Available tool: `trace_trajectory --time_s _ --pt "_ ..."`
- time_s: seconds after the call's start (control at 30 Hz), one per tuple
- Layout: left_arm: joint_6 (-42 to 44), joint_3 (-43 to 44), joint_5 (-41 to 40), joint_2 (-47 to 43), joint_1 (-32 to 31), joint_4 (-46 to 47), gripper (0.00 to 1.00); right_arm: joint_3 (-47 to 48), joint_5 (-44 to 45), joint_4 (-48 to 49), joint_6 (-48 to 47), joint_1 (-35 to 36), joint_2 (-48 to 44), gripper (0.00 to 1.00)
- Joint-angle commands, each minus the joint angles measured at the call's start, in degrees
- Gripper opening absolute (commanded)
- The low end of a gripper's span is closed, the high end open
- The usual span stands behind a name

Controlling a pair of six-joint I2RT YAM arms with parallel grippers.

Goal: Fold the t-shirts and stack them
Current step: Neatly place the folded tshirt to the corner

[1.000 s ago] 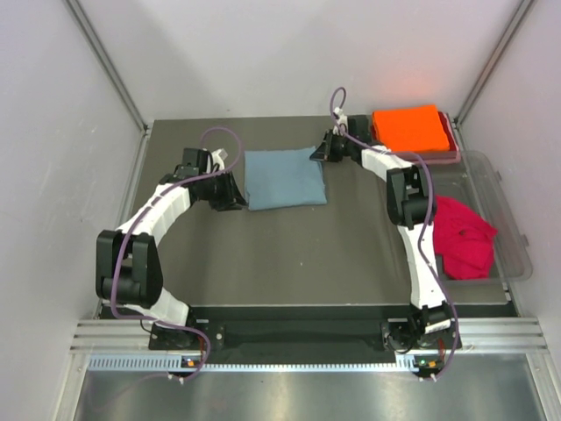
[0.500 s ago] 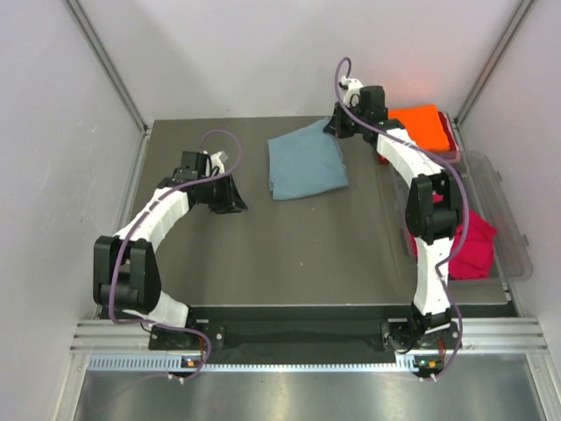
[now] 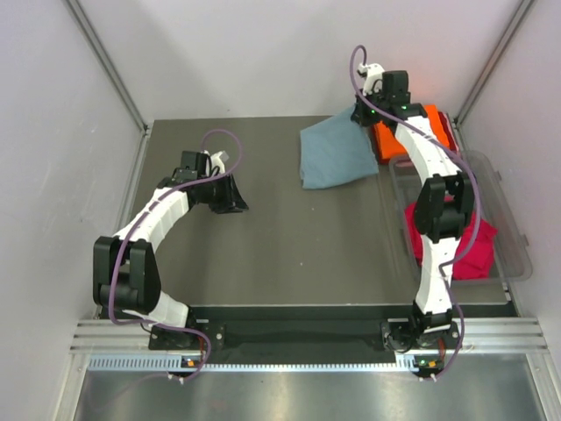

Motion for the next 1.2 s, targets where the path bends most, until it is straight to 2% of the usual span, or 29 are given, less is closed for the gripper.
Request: trace_trajectory --time_s 0.0,0.43,0.73,0.9,1.17 --pt "0.87 -0.3 1.42 -2.06 0.12 -0.01 0.32 5.88 0.95 0.54 -3.75 -1.12 -5.13 0.0" --pt "0.87 0.14 2.12 -1.97 0.21 -0.01 0.32 11.24 0.86 -2.01 -6.48 -5.42 -6.19 0.0" --pt "0.79 0.14 2.47 -1.62 0.12 0.08 0.33 16.6 -4.23 -5.97 -9.64 -9.47 -6.45 0.0" --pt "0.78 0.49 2.82 -0.57 0.12 0.08 0.33 19.51 -7.75 -6.5 -7.8 -14.82 -5.4 0.0" --pt "0.87 1.02 2.47 0.05 0.12 -0.27 0.33 21.09 -9.42 -5.53 -6.57 -17.56 -4.44 0.0"
